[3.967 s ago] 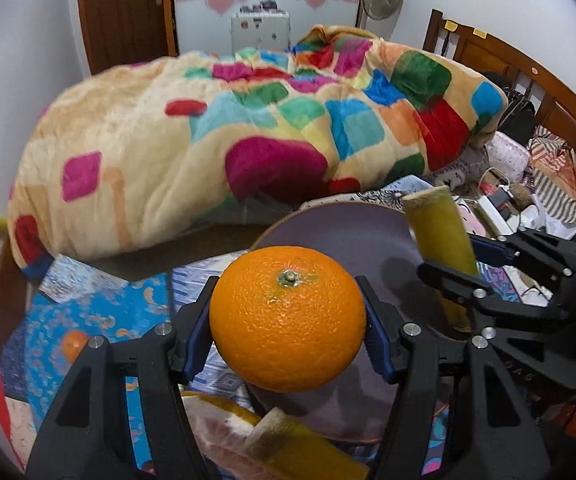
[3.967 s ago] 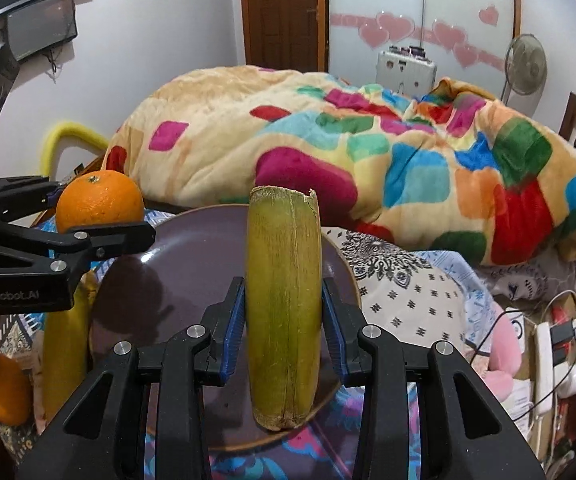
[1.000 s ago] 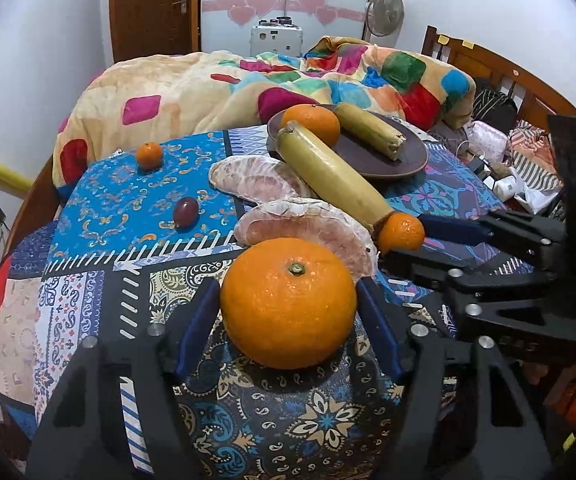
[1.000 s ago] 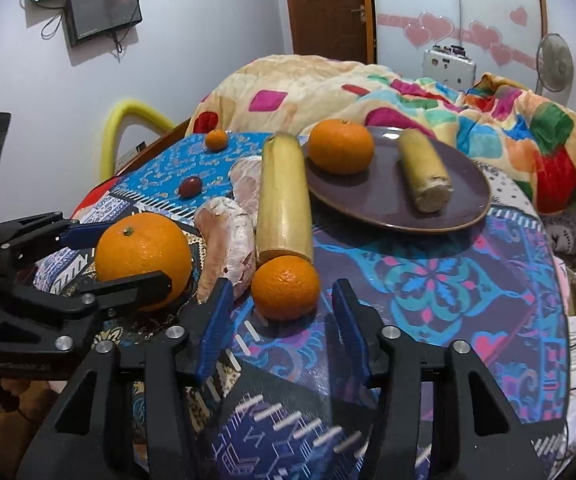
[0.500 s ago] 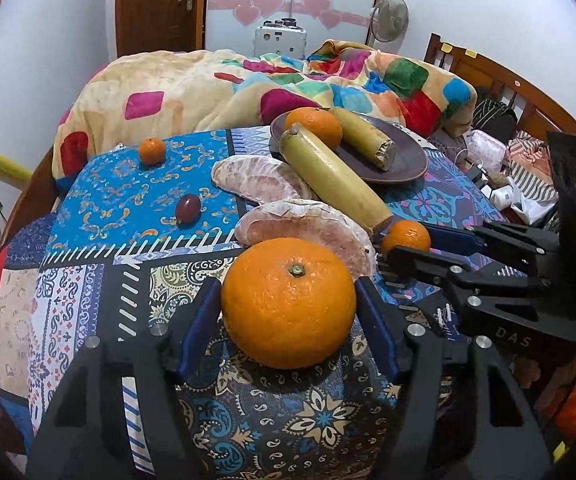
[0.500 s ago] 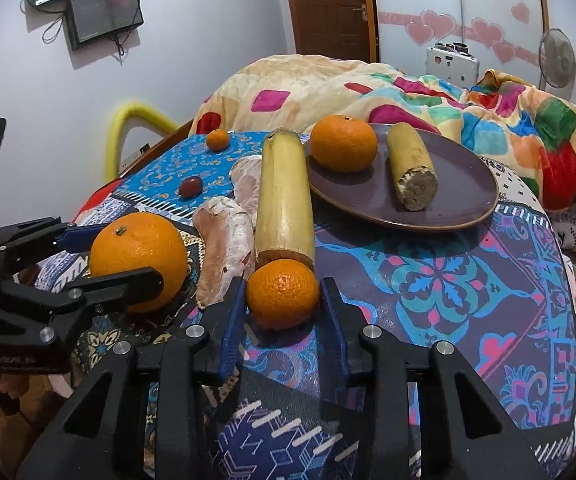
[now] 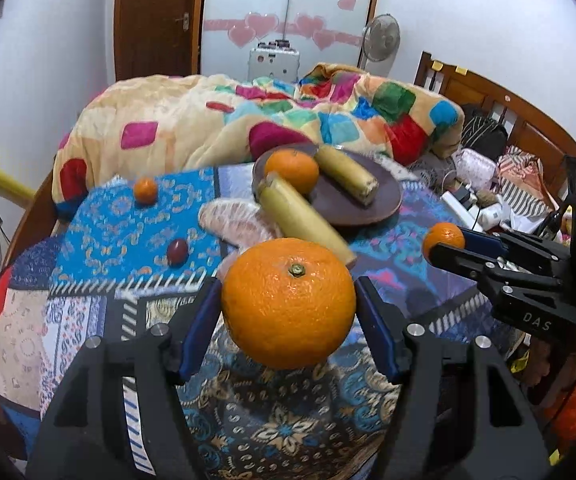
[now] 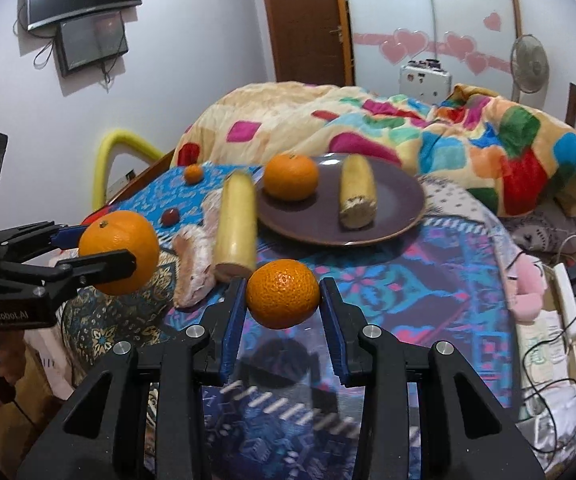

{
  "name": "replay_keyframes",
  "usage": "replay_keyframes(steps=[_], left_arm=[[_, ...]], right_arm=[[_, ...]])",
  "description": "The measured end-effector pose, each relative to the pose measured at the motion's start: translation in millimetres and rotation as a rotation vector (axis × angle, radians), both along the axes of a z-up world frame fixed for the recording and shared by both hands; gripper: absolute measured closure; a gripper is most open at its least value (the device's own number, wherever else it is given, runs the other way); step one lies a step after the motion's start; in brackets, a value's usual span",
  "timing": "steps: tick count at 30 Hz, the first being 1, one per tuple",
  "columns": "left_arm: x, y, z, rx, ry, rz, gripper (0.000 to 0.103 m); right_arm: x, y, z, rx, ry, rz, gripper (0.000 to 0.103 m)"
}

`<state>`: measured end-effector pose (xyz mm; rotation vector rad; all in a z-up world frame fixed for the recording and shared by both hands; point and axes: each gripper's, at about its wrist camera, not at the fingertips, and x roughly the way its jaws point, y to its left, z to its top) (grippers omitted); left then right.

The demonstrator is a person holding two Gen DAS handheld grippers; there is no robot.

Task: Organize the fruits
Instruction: 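Carry both oranges to the plate and open both grippers to set them down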

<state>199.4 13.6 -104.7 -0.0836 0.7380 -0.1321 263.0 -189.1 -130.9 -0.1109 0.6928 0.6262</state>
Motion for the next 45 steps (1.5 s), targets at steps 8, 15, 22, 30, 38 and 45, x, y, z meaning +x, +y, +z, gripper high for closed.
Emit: replay_keyframes(steps=[8, 15, 22, 30, 38, 45], left_arm=[[24, -13, 24, -0.033, -0.038, 0.002, 0.036], [58, -33, 27, -0.010, -0.035, 0.002, 0.036], [97, -47, 21, -0.031, -0.009, -0.008, 0.036], [129, -61, 4, -0.010, 0.023, -0.027, 0.036], [147, -61, -12, 0.015, 0.050, -0.021, 0.036], [148, -64, -14, 0.056, 0.022, -0.054, 0.036]], right_arm=[[8, -25, 25, 0.024, -0.057, -0.054, 0.069], [25, -42, 31, 0.029, -0.086, -0.074, 0.069], [50, -50, 31, 0.013, -0.105, -0.083, 0.069], [81, -47, 21, -0.020, -0.099, -0.089, 0.069], [116, -37, 3, -0.016, -0.016, -0.074, 0.069], [137, -21, -10, -0.020, 0.056, -0.045, 0.069]])
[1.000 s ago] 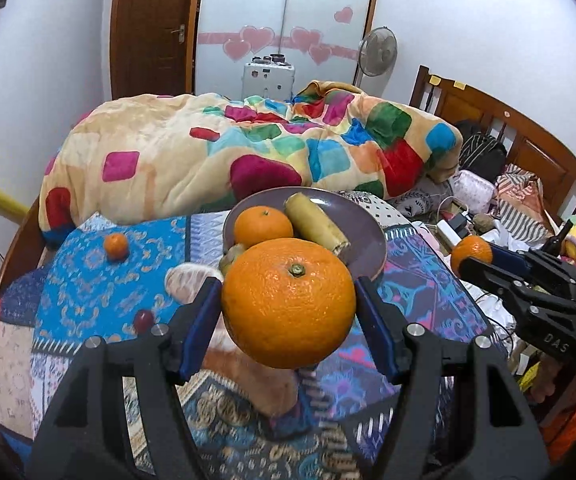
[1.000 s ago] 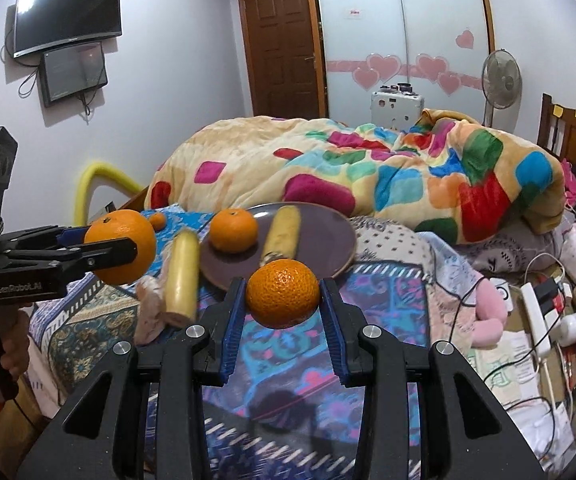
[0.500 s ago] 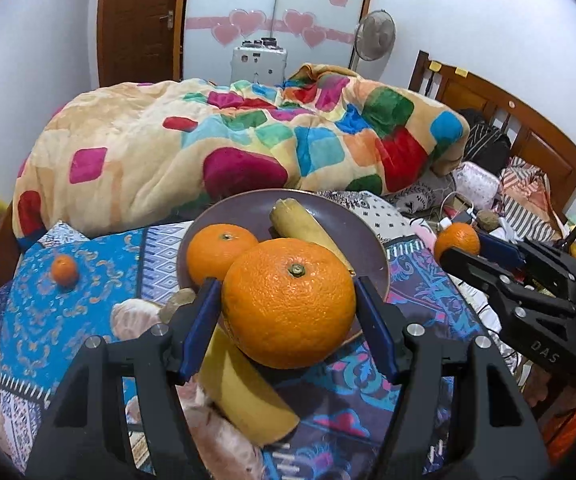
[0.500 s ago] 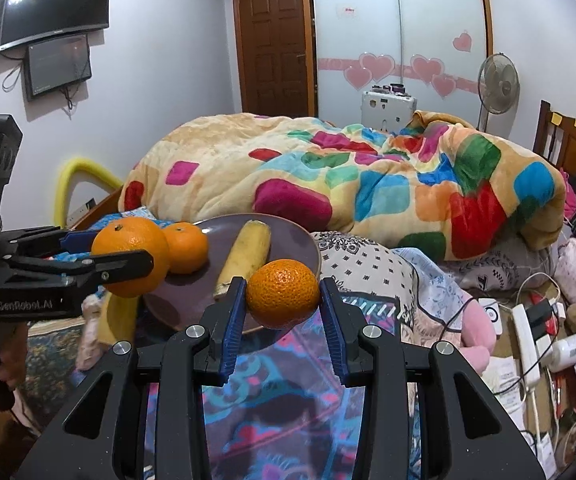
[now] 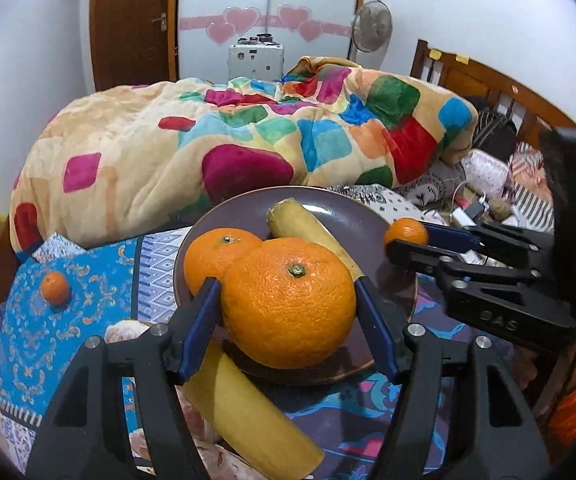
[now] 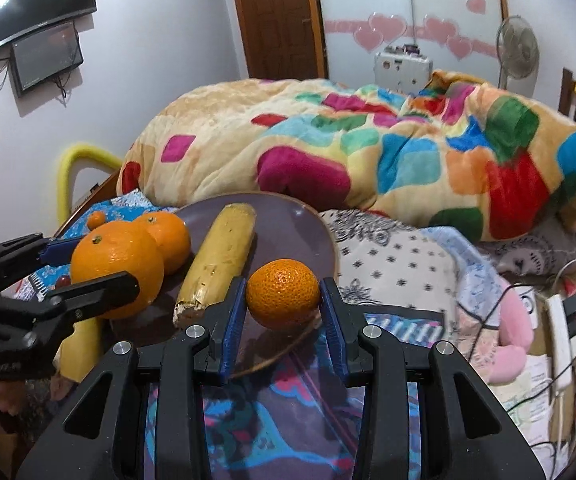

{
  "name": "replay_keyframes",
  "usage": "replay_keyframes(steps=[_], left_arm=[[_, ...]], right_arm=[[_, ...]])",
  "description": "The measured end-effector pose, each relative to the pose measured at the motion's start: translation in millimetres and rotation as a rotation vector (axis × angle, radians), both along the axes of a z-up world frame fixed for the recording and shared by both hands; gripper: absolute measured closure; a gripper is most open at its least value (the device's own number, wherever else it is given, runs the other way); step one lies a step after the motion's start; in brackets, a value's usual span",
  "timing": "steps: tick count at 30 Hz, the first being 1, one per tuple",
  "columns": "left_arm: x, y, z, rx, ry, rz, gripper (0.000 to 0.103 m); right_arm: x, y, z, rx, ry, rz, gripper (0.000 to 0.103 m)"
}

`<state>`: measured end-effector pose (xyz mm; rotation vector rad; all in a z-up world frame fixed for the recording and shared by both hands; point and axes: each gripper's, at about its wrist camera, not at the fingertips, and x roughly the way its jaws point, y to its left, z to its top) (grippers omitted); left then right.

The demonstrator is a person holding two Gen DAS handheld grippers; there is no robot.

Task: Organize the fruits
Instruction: 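Carry both oranges to the plate and open both grippers to set them down, then grasp the second yellow cob with the right gripper while the left withdraws from the plate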

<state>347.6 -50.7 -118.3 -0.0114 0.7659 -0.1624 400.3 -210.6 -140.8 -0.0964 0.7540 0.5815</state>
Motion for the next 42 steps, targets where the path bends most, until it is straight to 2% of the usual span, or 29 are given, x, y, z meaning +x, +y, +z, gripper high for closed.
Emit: replay_keyframes(steps=[5, 10, 19, 25, 33, 42], left_arm=[[2, -5, -4, 0.015, 0.017, -0.023, 0.035], [7, -5, -10, -0.016, 0.057, -0.034, 0.035], [-5, 1, 9, -0.012, -0.019, -0.008, 0.035], [-23, 17, 28, 0.002, -0.071, 0.038, 0.035], [-62, 44, 50, 0.008, -0.109, 0.091, 0.035], [-103, 75, 59, 0.008, -0.122, 0.142, 0.031]], right_arm=[[2, 8, -8, -0.036, 0.014, 0.014, 0.069], [3, 10, -10, -0.053, 0.019, 0.013, 0.068], [3, 14, -9, -0.083, 0.012, 0.008, 0.067], [-8, 11, 6, -0.064, -0.009, -0.003, 0.066], [-50, 15, 39, -0.044, -0.089, -0.002, 0.066], [-93, 24, 60, 0.011, -0.125, 0.028, 0.066]])
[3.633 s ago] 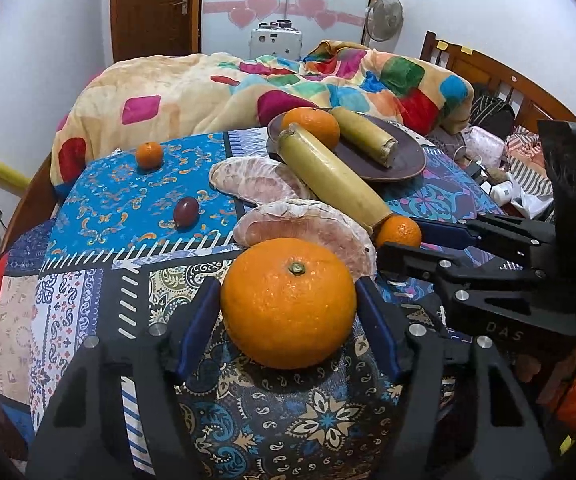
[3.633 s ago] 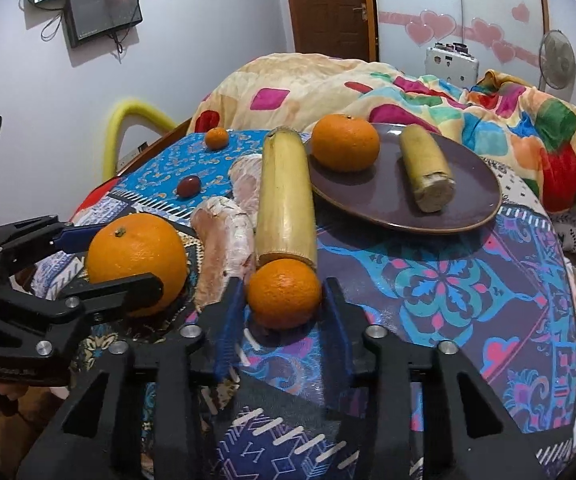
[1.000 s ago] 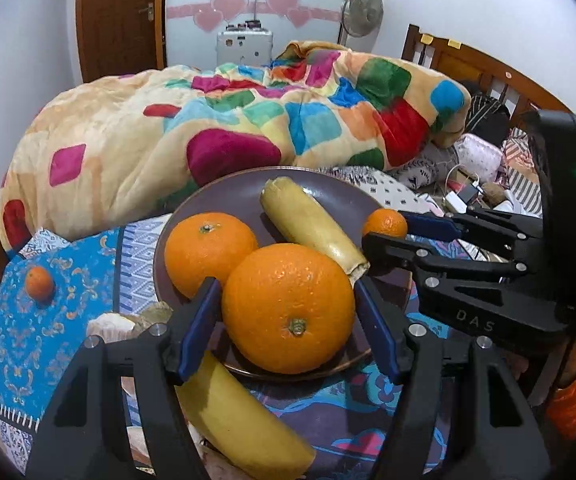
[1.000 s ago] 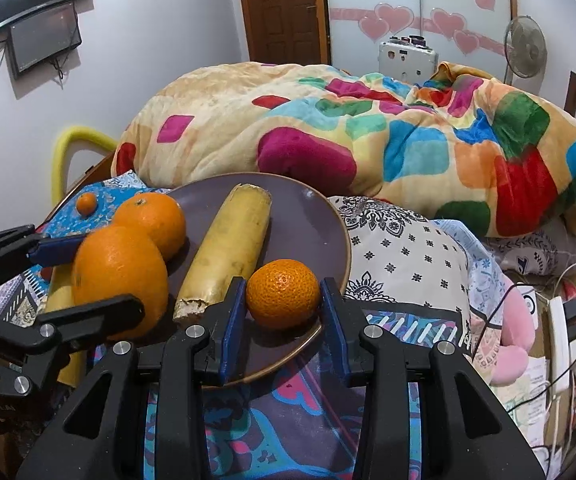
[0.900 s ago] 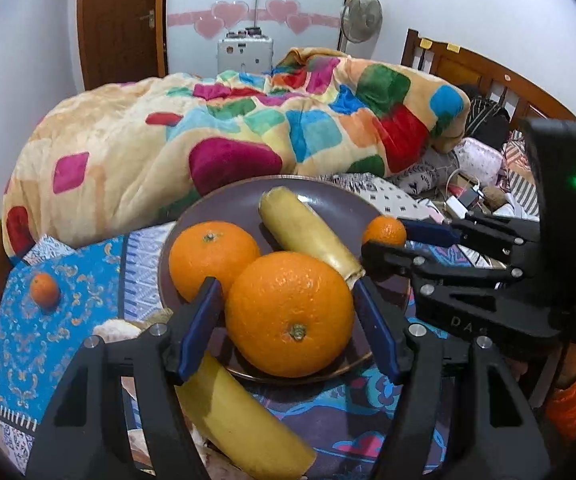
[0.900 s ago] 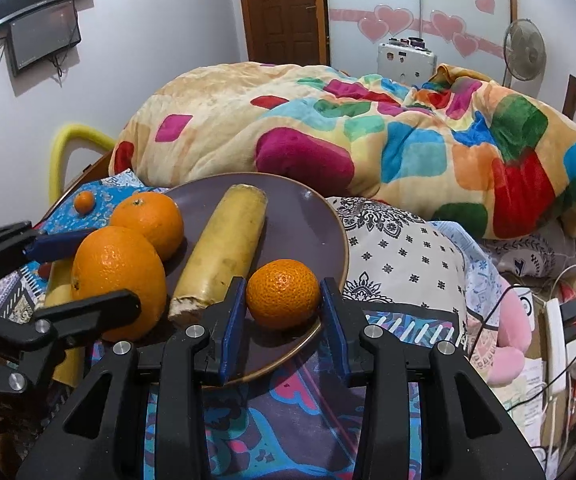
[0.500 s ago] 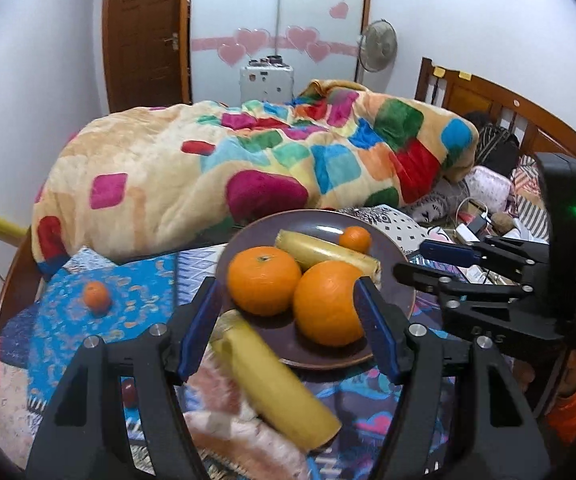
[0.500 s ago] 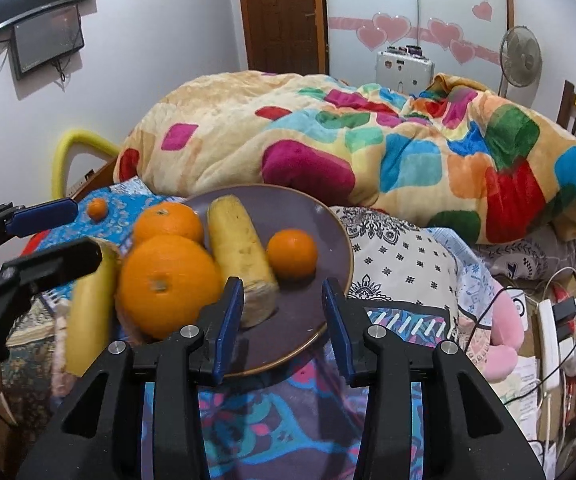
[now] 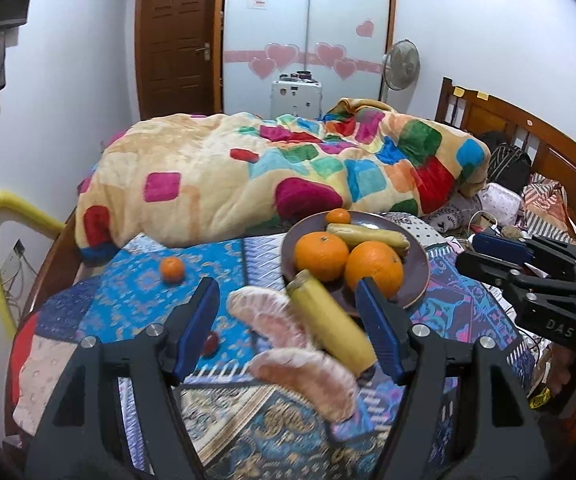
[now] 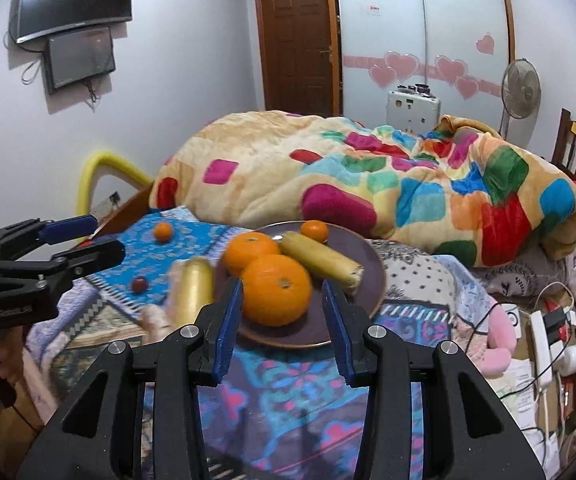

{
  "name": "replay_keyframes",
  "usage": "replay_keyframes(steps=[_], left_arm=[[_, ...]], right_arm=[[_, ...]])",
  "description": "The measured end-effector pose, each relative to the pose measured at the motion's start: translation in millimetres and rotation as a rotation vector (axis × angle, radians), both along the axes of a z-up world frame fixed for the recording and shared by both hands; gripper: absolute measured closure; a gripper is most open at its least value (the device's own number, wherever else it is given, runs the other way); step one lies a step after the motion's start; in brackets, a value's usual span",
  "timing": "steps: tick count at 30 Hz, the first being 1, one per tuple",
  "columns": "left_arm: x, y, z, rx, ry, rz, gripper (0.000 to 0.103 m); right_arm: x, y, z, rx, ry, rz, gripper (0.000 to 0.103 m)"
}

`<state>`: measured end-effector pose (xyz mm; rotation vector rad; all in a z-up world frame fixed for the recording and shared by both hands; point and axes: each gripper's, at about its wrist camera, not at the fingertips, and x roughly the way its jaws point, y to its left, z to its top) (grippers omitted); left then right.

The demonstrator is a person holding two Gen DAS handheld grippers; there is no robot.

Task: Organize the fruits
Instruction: 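Grasp the second yellow cob with the right gripper while the left withdraws from the plate, then grasp a pink pomelo segment with the left gripper while the right lifts the cob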

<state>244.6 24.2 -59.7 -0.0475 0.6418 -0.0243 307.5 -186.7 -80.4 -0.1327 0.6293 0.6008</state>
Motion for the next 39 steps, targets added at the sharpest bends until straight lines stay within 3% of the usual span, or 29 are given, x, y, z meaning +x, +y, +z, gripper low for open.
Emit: replay_keyframes(steps=[6, 10, 21, 33, 39], left_arm=[[-20, 19, -11, 0.020, 0.007, 0.026, 0.025], [-22, 33, -30, 0.008, 0.054, 0.040, 0.024], [-15, 52, -68, -0.008, 0.124, 0.032, 0.024], [-9, 46, -82, -0.039, 0.152, 0.014, 0.024], [-10, 32, -78, -0.069, 0.162, -0.013, 0.023]], right_arm=[[-17, 17, -9, -0.013, 0.009, 0.029, 0.066], [-20, 33, -24, -0.014, 0.041, 0.056, 0.066], [3, 75, -71, -0.055, 0.158, 0.111, 0.066], [18, 78, -82, -0.028, 0.234, 0.137, 0.070], [3, 72, -81, -0.057, 0.198, 0.139, 0.070]])
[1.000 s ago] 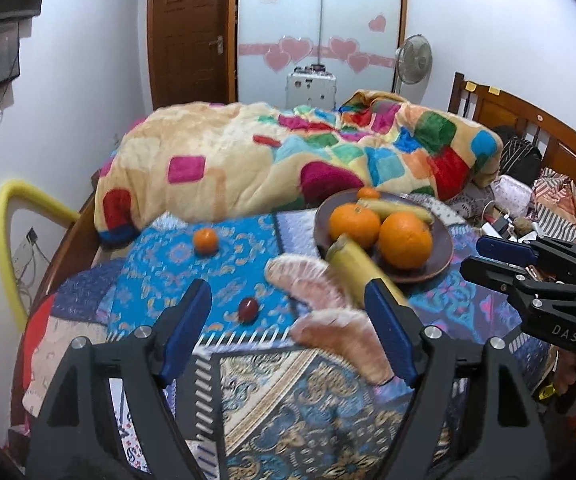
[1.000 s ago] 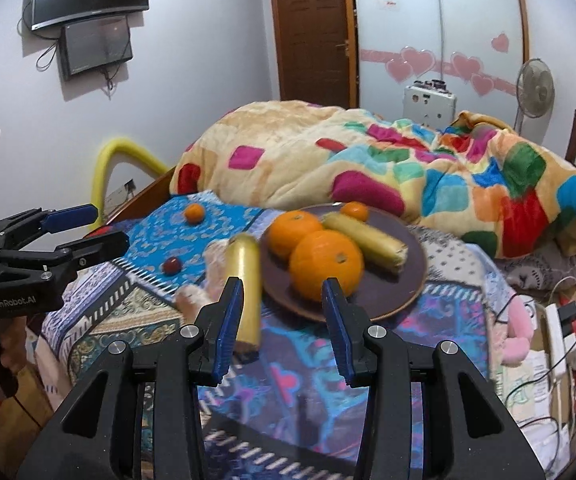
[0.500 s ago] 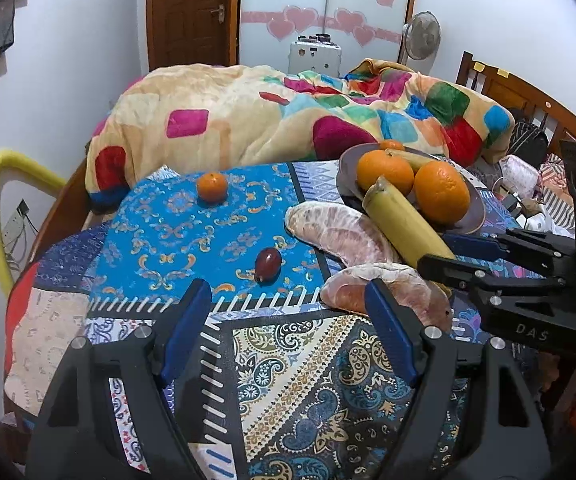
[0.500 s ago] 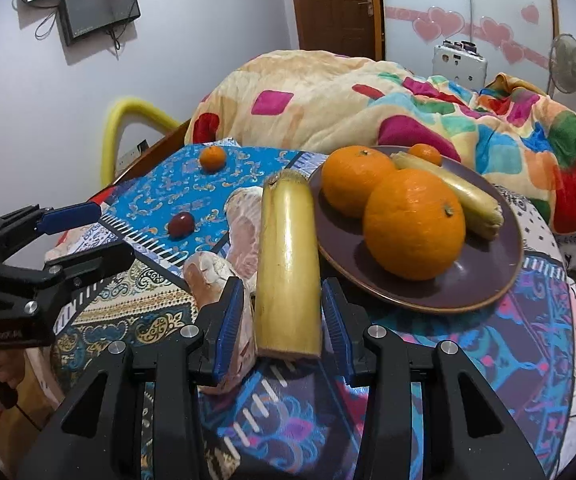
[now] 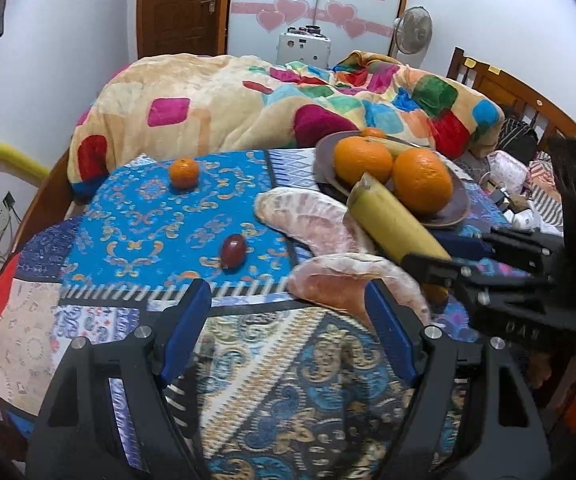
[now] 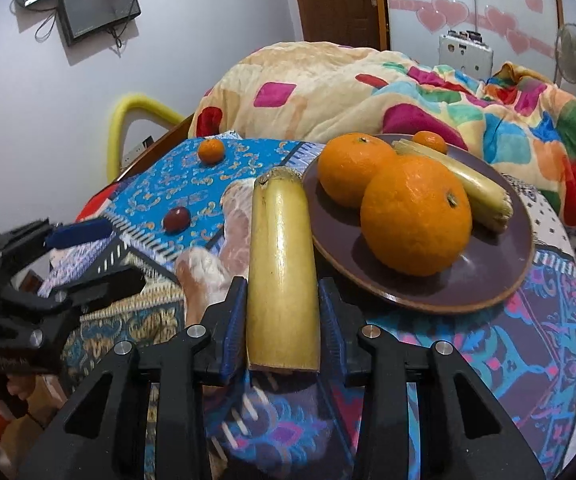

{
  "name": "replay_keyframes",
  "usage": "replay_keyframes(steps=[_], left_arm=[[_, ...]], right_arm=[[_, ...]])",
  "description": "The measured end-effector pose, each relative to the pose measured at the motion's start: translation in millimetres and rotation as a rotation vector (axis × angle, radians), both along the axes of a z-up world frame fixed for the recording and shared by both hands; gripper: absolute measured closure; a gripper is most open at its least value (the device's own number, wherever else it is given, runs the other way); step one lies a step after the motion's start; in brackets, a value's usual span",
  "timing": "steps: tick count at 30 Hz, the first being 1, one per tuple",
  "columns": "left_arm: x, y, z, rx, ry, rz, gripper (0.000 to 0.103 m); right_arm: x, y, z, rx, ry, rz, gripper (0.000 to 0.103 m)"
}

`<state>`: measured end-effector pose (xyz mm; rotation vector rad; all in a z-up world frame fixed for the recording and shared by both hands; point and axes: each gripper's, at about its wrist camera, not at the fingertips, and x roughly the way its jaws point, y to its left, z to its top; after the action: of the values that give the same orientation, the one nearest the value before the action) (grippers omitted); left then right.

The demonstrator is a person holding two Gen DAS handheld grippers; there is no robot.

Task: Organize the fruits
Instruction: 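Grasp a pink pomelo segment with the left gripper while the right lifts the cob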

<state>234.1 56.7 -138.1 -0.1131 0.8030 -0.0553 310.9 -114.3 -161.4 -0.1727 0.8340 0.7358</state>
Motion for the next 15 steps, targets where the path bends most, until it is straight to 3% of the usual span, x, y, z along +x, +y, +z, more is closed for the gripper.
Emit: replay_keyframes(steps=[6, 15], left_arm=[[0, -27, -5, -0.041, 0.029, -0.048, 0.021], [9, -57, -24, 0.030, 0.070, -0.053, 0.020]], right_arm=[[-26, -28, -1, -0.053, -0.031, 0.009, 0.070], [-45, -65, 4, -0.108, -0.085, -0.025, 0.070]])
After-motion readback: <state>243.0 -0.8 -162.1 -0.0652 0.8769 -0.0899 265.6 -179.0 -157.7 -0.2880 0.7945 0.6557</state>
